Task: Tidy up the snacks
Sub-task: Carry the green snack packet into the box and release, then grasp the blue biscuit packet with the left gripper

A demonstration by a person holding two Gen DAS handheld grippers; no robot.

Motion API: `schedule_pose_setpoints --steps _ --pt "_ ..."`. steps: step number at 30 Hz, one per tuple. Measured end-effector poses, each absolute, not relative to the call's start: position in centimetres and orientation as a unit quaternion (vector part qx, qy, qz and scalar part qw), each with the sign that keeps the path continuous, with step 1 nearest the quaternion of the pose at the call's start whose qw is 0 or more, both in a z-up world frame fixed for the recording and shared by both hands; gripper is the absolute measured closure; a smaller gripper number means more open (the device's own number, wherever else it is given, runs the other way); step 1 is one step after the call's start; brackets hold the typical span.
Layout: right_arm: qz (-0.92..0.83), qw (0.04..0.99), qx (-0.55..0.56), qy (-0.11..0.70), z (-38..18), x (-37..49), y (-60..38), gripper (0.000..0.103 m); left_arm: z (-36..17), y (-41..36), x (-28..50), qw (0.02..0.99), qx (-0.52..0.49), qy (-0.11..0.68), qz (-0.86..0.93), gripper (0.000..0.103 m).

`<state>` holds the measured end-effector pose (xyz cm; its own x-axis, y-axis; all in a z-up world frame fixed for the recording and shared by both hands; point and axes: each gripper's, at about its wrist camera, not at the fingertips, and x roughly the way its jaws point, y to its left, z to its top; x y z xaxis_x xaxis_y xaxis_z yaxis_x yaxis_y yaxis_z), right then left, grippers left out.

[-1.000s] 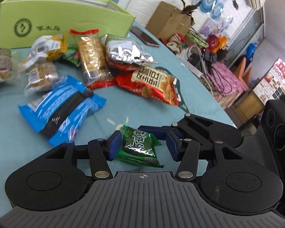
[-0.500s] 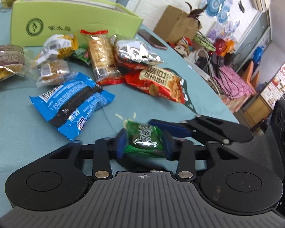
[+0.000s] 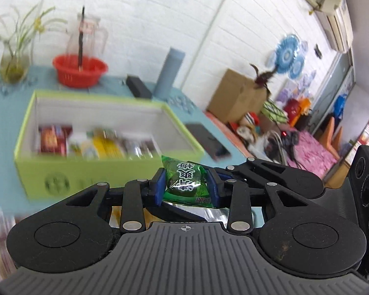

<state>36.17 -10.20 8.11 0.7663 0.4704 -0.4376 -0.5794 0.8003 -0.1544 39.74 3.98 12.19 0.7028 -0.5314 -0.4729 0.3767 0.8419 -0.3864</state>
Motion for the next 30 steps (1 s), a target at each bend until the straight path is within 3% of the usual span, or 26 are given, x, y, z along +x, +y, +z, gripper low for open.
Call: schedule_pose_setpoints --steps 4,7,8,9,10,11,13,22,30 --pt "0.289 0.923 -0.12 0.225 8.0 44.0 -9.3 0.047 12.1 4.3 46.6 0.918 -0.127 0.299 -0.226 0.09" --pt "0.291 0.914 -0.104 0.262 6.3 48.3 -8.8 0.036 10.0 5.0 50.5 0.916 -0.134 0.315 -0.209 0.085" --pt "0.288 0.913 -0.099 0.271 5.7 49.1 -8.8 0.022 9.6 5.2 51.1 0.916 -0.138 0.318 -0.202 0.079" --pt "0.286 0.913 -0.093 0.275 5.3 49.5 -8.8 0.008 9.0 5.6 51.3 0.916 -0.143 0.32 -0.196 0.061" --pt "0.281 0.916 -0.092 0.27 5.1 49.3 -9.0 0.003 8.8 6.0 51.1 0.918 -0.147 0.314 -0.195 0.046" --pt "0.283 0.919 -0.086 0.26 5.2 48.8 -9.5 0.001 8.9 6.5 50.6 0.922 -0.148 0.302 -0.192 0.042" --pt "0.293 0.923 -0.068 0.239 5.6 47.4 -10.5 0.001 9.5 7.0 49.2 0.933 -0.139 0.279 -0.181 0.035" --pt "0.316 0.927 -0.06 0.193 8.6 37.6 -13.1 0.0 11.4 7.0 40.7 0.941 -0.126 0.248 -0.192 0.028" --pt "0.349 0.893 -0.034 0.281 2.1 28.0 -12.8 0.0 6.3 8.2 30.9 0.928 -0.133 0.309 -0.161 0.025"
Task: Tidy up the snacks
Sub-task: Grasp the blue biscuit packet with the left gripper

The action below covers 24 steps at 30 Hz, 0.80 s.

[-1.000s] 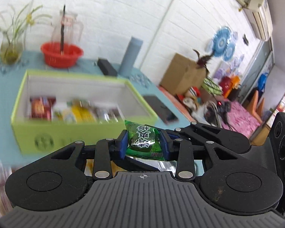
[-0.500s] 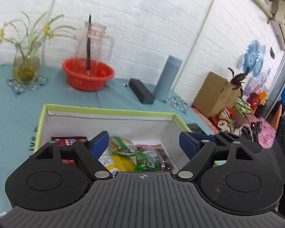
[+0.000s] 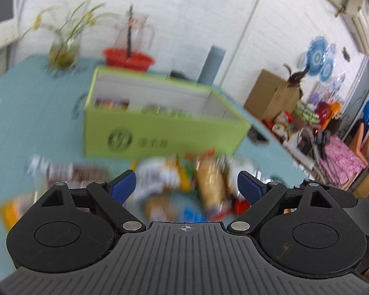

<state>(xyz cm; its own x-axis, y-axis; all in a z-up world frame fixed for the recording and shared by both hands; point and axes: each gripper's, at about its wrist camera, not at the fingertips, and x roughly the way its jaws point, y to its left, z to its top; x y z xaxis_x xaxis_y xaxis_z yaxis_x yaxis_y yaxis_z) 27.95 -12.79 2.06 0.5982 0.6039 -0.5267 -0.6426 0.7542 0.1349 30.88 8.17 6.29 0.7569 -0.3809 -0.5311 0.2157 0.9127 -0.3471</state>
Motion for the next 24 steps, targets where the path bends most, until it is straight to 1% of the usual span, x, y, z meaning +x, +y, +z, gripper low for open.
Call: schedule_pose_setpoints --steps 4,8,9,11,16,20,24 --pt "0.377 0.865 0.008 0.332 -0.8 26.3 -11.5 0.0 3.7 8.4 28.3 0.916 -0.141 0.341 -0.16 0.025" --pt "0.373 0.861 -0.022 0.346 -1.7 26.5 -9.1 0.001 2.6 7.8 29.4 0.911 -0.123 0.355 -0.168 0.026" --pt "0.371 0.861 -0.033 0.346 -1.8 26.6 -8.7 0.001 2.4 7.6 29.8 0.908 -0.121 0.358 -0.179 0.026" --pt "0.363 0.864 -0.056 0.344 -1.8 26.5 -8.1 0.001 1.9 7.3 30.4 0.9 -0.126 0.369 -0.196 0.03" --pt "0.363 0.864 -0.057 0.345 -1.7 25.7 -8.9 0.001 1.8 6.2 28.7 0.89 -0.119 0.372 -0.235 0.029" --pt "0.353 0.868 -0.081 0.339 -1.9 24.4 -9.8 0.001 2.0 4.0 26.4 0.892 -0.086 0.372 -0.243 0.029" --pt "0.34 0.873 -0.104 0.333 -2.1 23.3 -10.4 0.001 1.7 2.6 25.2 0.893 -0.093 0.372 -0.236 0.029"
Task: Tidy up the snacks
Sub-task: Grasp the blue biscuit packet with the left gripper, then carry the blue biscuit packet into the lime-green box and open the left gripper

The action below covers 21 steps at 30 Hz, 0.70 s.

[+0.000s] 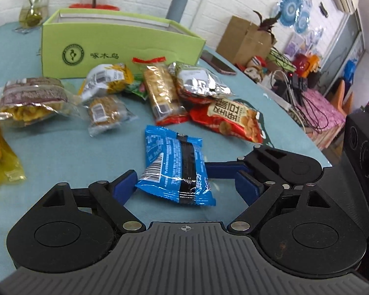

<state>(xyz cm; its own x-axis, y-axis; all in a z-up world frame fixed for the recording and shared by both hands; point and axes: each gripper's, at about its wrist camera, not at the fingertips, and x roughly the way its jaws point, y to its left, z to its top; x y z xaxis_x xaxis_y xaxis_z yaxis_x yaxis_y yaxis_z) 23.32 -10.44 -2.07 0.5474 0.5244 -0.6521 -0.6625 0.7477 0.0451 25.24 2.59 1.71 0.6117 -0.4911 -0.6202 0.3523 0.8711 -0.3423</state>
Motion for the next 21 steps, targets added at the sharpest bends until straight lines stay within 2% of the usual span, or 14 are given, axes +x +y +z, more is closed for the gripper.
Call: schedule_pose_setpoints --steps 2,14,18,21 --pt "0.335 0.876 -0.11 0.33 -2.1 22.8 -10.8 0.001 1.4 2.3 25.2 0.888 -0.103 0.38 -0.237 0.032" --pt "0.312 0.887 -0.088 0.327 -1.8 22.0 -12.1 0.001 2.1 2.2 24.4 0.892 -0.109 0.373 -0.229 0.031" --pt "0.301 0.894 -0.062 0.328 -1.3 23.1 -12.9 0.001 3.3 3.8 24.9 0.9 -0.132 0.347 -0.228 0.024" --pt "0.299 0.893 -0.064 0.331 -1.7 24.0 -12.3 0.001 2.6 3.5 26.5 0.893 -0.125 0.367 -0.228 0.029"
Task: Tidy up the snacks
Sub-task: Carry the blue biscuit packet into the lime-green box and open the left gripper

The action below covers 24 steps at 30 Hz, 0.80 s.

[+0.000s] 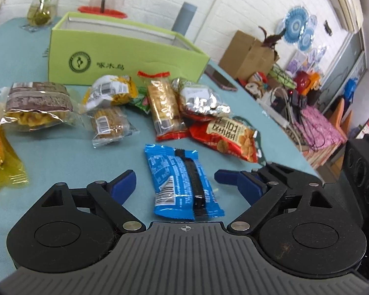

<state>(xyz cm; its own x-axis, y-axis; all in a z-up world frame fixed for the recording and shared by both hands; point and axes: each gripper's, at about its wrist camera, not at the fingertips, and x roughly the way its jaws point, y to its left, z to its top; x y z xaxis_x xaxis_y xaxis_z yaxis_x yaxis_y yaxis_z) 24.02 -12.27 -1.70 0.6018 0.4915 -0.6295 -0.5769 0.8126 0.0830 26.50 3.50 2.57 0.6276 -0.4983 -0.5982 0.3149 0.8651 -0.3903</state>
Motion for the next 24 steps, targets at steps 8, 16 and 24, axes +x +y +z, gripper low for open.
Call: schedule_pose_setpoints --steps 8,16,24 --pt "0.304 0.892 -0.096 0.32 -1.5 23.9 -10.9 0.024 1.3 2.6 27.0 0.89 -0.096 0.38 -0.231 0.083" --pt "0.329 0.909 -0.101 0.236 4.0 25.4 -9.6 0.021 8.0 5.1 27.9 0.917 -0.116 0.31 -0.221 0.083" --pt "0.338 0.908 -0.157 0.19 8.5 38.6 -4.5 0.021 13.4 7.8 40.5 0.947 -0.08 0.266 -0.158 0.082"
